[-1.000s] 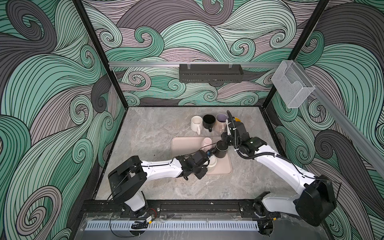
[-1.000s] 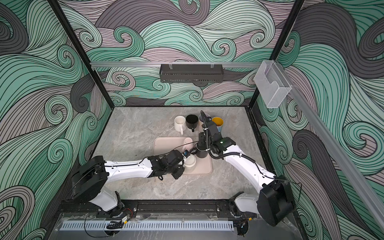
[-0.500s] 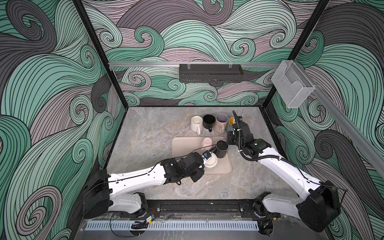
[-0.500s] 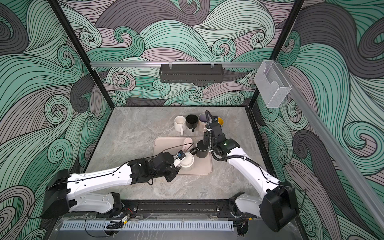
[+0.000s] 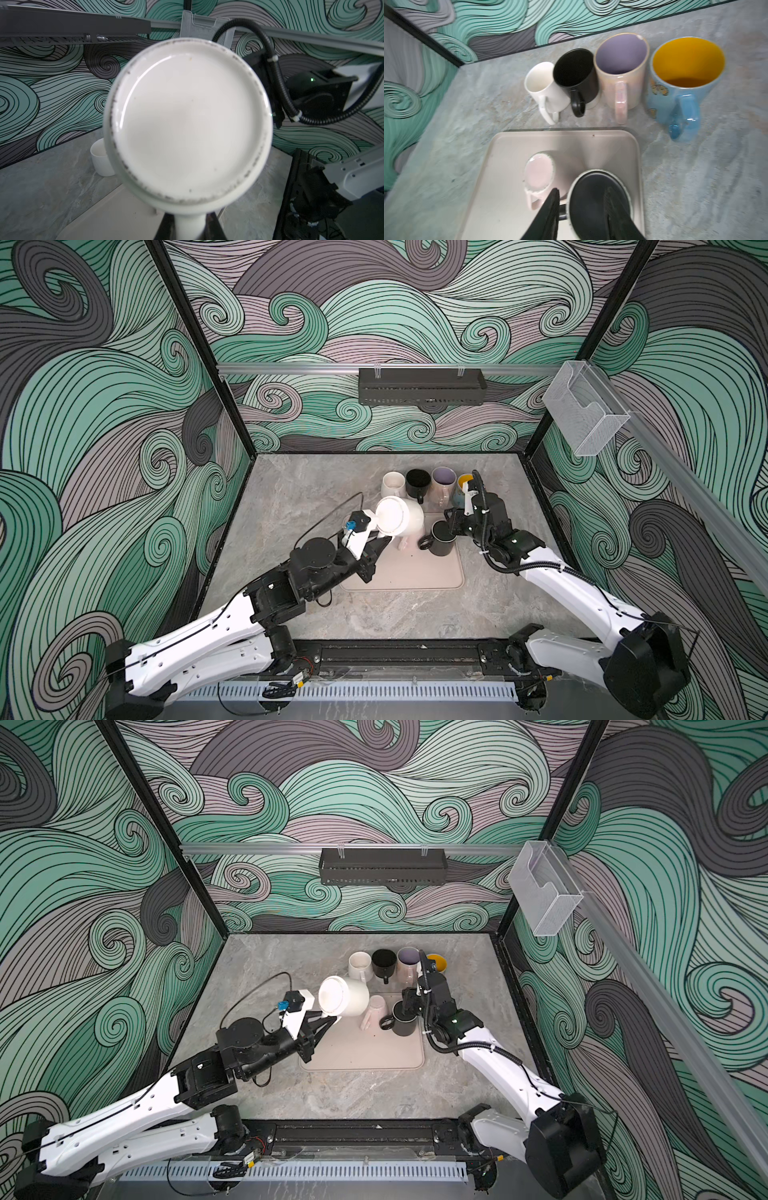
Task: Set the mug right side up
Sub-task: 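Lift the red-lined mug off the tray with the left gripper while the right withdraws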
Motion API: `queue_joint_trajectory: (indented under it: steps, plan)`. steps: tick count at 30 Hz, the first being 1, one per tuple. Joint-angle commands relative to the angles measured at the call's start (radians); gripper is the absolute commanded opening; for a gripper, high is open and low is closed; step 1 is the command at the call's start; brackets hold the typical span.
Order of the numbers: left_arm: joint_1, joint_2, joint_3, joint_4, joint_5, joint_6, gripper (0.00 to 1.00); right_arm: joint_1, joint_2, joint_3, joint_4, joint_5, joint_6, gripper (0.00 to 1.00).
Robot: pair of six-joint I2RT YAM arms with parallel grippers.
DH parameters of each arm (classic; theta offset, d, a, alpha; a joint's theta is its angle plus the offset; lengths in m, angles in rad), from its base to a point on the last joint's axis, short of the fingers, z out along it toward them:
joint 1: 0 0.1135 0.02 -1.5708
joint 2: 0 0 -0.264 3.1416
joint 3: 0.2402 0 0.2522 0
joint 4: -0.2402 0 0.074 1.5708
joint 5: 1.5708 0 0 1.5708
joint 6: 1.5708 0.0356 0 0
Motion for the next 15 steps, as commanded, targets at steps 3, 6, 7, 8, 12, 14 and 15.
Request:
queue_joint_trajectory:
  steps: [3,6,7,8,12,14,15]
  plan:
    - [0.257,-0.075,-0.061,0.336,0.32,-0.294,0.0,-0.008,-0.045,-0.089,0.355,-0.35,0.135,0.38]
    - [0.352,-0.046,-0.09,0.482,0.436,-0.432,0.0,-0.008,-0.036,-0.111,0.492,-0.483,0.22,0.38]
    - [0.366,-0.027,-0.093,0.524,0.466,-0.475,0.0,-0.007,-0.031,-0.111,0.524,-0.52,0.243,0.38]
    - [0.386,0.002,-0.098,0.573,0.498,-0.524,0.0,-0.007,-0.025,-0.113,0.57,-0.556,0.273,0.39]
    - [0.427,0.11,-0.127,0.811,0.575,-0.696,0.0,-0.007,-0.009,-0.122,0.741,-0.648,0.396,0.4]
    - [0.441,0.163,-0.134,0.91,0.598,-0.764,0.0,-0.006,-0.005,-0.122,0.798,-0.674,0.444,0.4]
    - [0.446,0.188,-0.132,0.954,0.61,-0.793,0.0,-0.003,-0.003,-0.119,0.824,-0.682,0.466,0.39]
